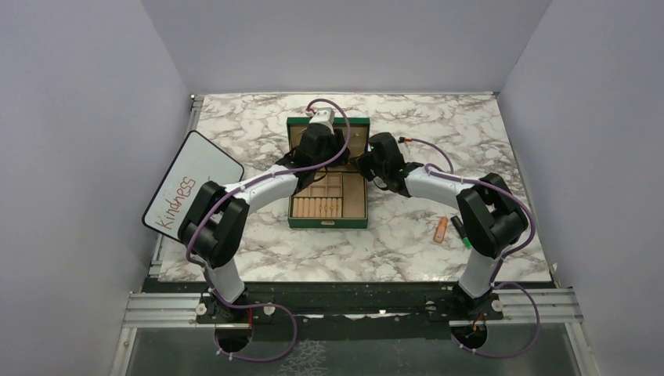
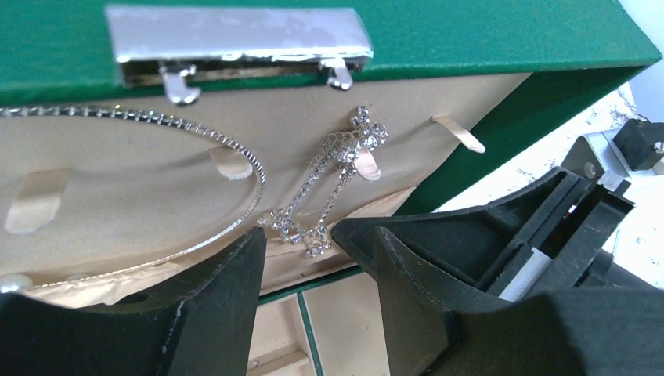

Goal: Organize the mixed jewelry

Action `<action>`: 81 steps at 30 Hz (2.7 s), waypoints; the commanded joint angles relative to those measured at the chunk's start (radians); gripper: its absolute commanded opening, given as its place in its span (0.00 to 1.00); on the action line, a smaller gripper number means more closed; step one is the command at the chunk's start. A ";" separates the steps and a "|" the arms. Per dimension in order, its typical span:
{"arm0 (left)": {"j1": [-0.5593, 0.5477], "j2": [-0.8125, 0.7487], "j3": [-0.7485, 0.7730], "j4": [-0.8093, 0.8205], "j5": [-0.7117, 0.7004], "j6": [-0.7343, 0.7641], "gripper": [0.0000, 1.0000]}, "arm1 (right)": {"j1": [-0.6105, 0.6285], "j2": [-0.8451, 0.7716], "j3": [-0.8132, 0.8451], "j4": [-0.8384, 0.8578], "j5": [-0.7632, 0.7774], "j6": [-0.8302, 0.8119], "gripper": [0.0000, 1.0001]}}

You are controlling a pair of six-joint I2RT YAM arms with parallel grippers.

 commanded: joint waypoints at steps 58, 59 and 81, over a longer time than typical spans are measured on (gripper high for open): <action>-0.003 0.039 0.092 -0.126 -0.161 -0.047 0.42 | 0.015 -0.200 -0.213 0.200 -0.077 -0.262 0.13; -0.003 0.035 0.092 -0.128 -0.158 -0.048 0.42 | 0.015 -0.205 -0.220 0.200 -0.073 -0.257 0.13; 0.011 -0.307 -0.044 -0.225 -0.084 -0.091 0.47 | -0.050 -0.385 -0.215 0.047 -0.034 -0.418 0.21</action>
